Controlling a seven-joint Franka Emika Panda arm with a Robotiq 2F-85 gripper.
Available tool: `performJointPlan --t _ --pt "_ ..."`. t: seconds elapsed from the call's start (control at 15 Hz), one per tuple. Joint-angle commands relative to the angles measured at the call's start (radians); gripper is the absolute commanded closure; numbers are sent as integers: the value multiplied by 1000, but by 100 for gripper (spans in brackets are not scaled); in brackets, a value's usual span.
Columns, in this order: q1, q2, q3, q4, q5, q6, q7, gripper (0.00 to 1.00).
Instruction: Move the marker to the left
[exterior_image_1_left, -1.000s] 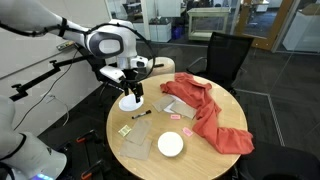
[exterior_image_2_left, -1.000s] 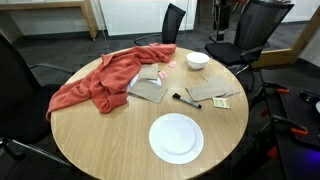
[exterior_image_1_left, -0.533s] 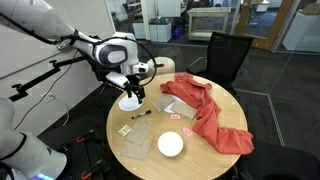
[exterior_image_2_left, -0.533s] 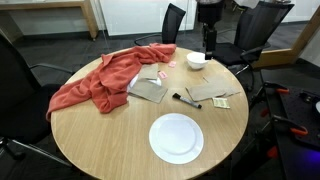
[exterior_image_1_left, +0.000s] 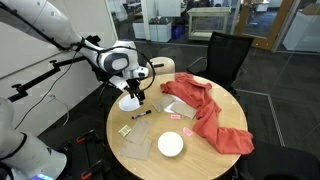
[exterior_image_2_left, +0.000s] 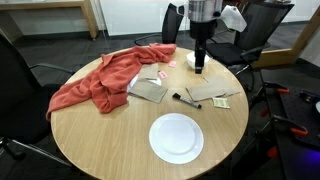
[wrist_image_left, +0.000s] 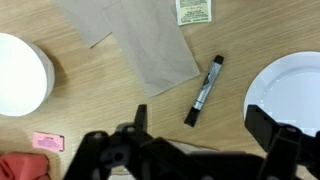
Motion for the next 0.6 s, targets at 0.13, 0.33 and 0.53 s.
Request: performJointPlan --t 0.13,0.33,0.53 --pt "33 51 -5 -9 -34 92 139 0" --pt "45 84 -10 -11 -30 139 181 0" --pt "47 118 -12 -13 -11 194 194 0"
